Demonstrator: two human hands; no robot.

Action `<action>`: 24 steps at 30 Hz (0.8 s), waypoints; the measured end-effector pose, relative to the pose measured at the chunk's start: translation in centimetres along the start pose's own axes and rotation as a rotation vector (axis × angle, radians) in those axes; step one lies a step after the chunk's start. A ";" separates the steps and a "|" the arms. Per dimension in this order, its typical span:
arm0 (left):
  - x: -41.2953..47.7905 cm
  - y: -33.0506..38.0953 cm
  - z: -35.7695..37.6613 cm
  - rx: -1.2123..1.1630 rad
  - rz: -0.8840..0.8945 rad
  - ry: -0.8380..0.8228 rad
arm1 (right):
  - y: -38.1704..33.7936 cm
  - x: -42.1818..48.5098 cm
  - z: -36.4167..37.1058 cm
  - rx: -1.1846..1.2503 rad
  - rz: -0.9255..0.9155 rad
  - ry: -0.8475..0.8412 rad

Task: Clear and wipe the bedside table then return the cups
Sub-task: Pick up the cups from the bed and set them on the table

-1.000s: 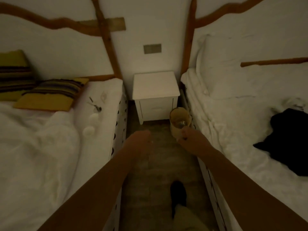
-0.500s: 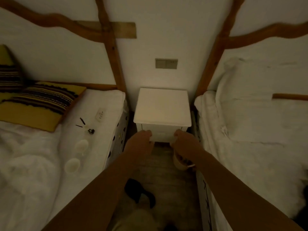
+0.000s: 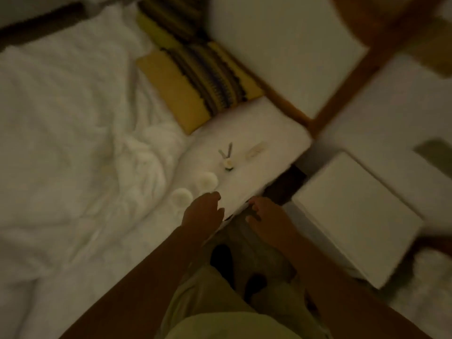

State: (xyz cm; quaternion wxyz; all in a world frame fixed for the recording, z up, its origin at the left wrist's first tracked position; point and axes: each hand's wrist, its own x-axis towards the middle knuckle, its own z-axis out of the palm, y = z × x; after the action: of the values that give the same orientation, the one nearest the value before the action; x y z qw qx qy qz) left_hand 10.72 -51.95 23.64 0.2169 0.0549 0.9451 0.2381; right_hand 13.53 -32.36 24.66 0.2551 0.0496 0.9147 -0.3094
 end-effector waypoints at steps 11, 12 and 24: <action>4.8 -11.3 4.9 -0.142 -0.532 0.190 | -2.5 19.1 9.1 -0.319 -0.488 -0.187; 6.1 -12.2 6.2 -0.144 -0.560 0.206 | -1.9 21.2 10.2 -0.402 -0.514 -0.186; 16.1 -16.0 15.6 -0.008 -0.646 0.262 | 4.8 30.5 17.7 -0.407 -0.597 -0.066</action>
State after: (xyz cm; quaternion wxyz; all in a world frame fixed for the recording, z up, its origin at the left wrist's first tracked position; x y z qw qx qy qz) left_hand 3.07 -56.02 -2.47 0.1580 -0.2792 0.9325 0.1660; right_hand -3.90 -41.01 -5.13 0.1877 -0.2815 0.9230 -0.1831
